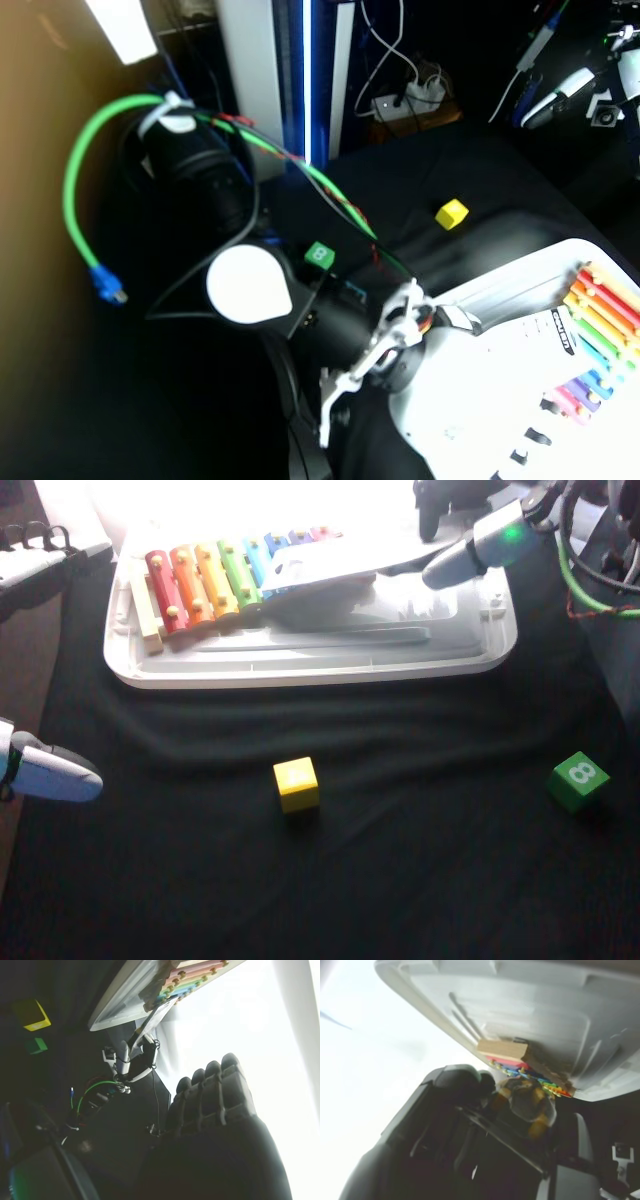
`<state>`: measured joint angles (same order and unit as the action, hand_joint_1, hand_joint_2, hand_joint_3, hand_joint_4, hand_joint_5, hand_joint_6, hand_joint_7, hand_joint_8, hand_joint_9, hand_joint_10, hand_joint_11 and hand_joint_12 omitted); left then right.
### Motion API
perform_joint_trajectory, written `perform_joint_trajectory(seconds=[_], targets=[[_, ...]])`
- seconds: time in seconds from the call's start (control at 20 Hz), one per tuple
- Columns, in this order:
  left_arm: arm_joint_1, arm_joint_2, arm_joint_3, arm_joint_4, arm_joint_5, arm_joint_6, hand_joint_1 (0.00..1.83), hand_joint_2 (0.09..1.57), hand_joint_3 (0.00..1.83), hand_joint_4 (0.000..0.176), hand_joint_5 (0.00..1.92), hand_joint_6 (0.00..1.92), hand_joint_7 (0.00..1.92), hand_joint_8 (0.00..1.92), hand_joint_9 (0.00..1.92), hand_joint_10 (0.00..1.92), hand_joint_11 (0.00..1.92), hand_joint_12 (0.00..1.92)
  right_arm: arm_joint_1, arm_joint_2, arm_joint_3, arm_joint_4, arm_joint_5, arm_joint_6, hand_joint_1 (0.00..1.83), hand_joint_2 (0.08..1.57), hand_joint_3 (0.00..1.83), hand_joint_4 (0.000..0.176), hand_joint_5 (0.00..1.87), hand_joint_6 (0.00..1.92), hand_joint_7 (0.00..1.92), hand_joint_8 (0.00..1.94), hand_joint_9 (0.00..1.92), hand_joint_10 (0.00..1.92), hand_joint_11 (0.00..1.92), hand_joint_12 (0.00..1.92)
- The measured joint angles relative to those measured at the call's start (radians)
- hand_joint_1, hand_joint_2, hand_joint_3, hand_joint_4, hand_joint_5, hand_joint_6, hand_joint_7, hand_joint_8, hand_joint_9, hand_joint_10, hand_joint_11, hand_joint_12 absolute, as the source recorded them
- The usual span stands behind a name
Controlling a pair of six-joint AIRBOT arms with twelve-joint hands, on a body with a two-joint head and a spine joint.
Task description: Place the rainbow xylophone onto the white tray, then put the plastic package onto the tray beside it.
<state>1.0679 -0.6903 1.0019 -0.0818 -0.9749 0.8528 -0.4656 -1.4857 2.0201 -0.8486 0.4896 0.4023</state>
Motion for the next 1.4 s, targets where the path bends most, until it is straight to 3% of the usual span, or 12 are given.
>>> perform_joint_trajectory(seconds=[0.05,0.1,0.15,0.2,0.3,0.35,0.4,0.45,0.5,0.9,1.0,1.4], targets=[[0.0,0.0,0.0,-0.001,-0.002,0.0,0.76,0.61,0.0,0.0,0.0,0.0,0.0,0.0,0.0,0.0,0.0,0.0,-0.005,-0.002,0.0,-0.008,0.0,0.004,1.2,1.16,0.0,0.0,0.9,1.01,0.88,1.25,0.76,0.99,0.68,1.33],[0.0,-0.002,0.0,-0.001,-0.002,0.0,0.76,0.62,0.01,0.0,0.0,0.0,0.0,0.0,0.0,0.0,0.0,0.0,-0.007,-0.003,0.0,-0.008,0.002,0.008,1.19,1.05,0.0,0.0,0.81,0.44,0.84,0.62,0.81,0.7,0.68,1.13],[0.0,-0.005,0.0,-0.002,0.0,0.0,0.76,0.62,0.01,0.0,0.0,0.0,0.0,0.0,0.0,0.0,0.0,0.0,-0.008,-0.004,0.0,-0.011,0.002,0.01,1.2,0.99,0.0,0.0,0.85,0.15,0.91,0.29,0.89,0.48,0.72,1.0],[0.0,-0.006,0.0,0.001,0.003,-0.001,0.75,0.61,0.0,0.0,0.0,0.0,0.0,0.0,0.0,0.0,0.0,0.0,-0.008,-0.005,0.0,-0.017,0.003,0.009,1.13,0.95,0.0,0.0,0.81,0.03,0.89,0.09,0.9,0.28,0.67,0.93],[0.0,-0.01,0.0,0.0,0.004,0.0,0.74,0.63,0.01,0.0,0.0,0.0,0.0,0.0,0.0,0.0,0.0,0.0,-0.014,-0.005,-0.006,-0.037,0.005,0.004,1.02,0.85,0.0,0.0,0.61,0.0,0.65,0.0,0.74,0.05,0.51,0.77],[0.0,-0.013,0.0,0.0,0.005,0.0,0.75,0.62,0.01,0.0,0.0,0.0,0.0,0.0,0.0,0.0,0.0,0.0,-0.022,-0.005,-0.011,-0.044,0.003,0.005,0.99,0.78,0.0,0.026,0.42,0.0,0.43,0.0,0.44,0.01,0.22,0.66],[0.0,-0.015,0.0,0.0,0.006,0.0,0.75,0.62,0.0,0.0,0.0,0.0,0.0,0.0,0.0,0.0,0.0,0.0,-0.026,-0.005,-0.013,-0.054,0.003,0.005,0.99,0.7,0.0,0.075,0.3,0.0,0.32,0.0,0.3,0.0,0.1,0.63],[0.0,-0.018,0.0,0.001,0.006,-0.001,0.75,0.63,0.01,0.0,0.0,0.0,0.0,0.0,0.0,0.0,0.0,0.0,-0.026,-0.005,-0.014,-0.054,0.002,0.005,0.92,0.64,0.0,0.146,0.1,0.0,0.13,0.0,0.08,0.0,0.02,0.33],[0.0,-0.019,0.0,0.003,0.006,-0.001,0.75,0.63,0.01,0.0,0.0,0.0,0.0,0.0,0.0,0.0,0.0,0.0,-0.026,-0.004,-0.014,-0.054,0.003,0.005,0.9,0.61,0.0,0.17,0.02,0.0,0.03,0.0,0.02,0.0,0.0,0.07],[0.0,-0.034,0.007,0.0,0.008,-0.001,0.79,0.63,0.01,0.0,0.0,0.0,0.0,0.0,0.0,0.0,0.0,0.0,-0.046,0.043,-0.052,0.003,0.094,0.003,0.9,0.58,0.0,0.176,0.0,0.0,0.0,0.0,0.0,0.0,0.0,0.0],[0.002,-0.033,0.011,-0.023,-0.008,-0.001,0.77,0.62,0.0,0.0,0.0,0.0,0.0,0.0,0.0,0.0,0.0,0.0,-0.066,0.075,-0.084,0.065,0.16,0.004,0.7,0.54,0.0,0.176,0.0,0.0,0.0,0.0,0.0,0.0,0.0,0.0],[0.01,-0.03,0.012,-0.103,-0.187,0.0,0.78,0.66,0.02,0.0,0.0,0.0,0.01,0.0,0.0,0.0,0.0,0.0,-0.083,0.243,-0.328,0.32,0.367,-0.248,0.69,0.58,0.01,0.176,0.0,0.0,0.0,0.0,0.0,0.0,0.0,0.0]])
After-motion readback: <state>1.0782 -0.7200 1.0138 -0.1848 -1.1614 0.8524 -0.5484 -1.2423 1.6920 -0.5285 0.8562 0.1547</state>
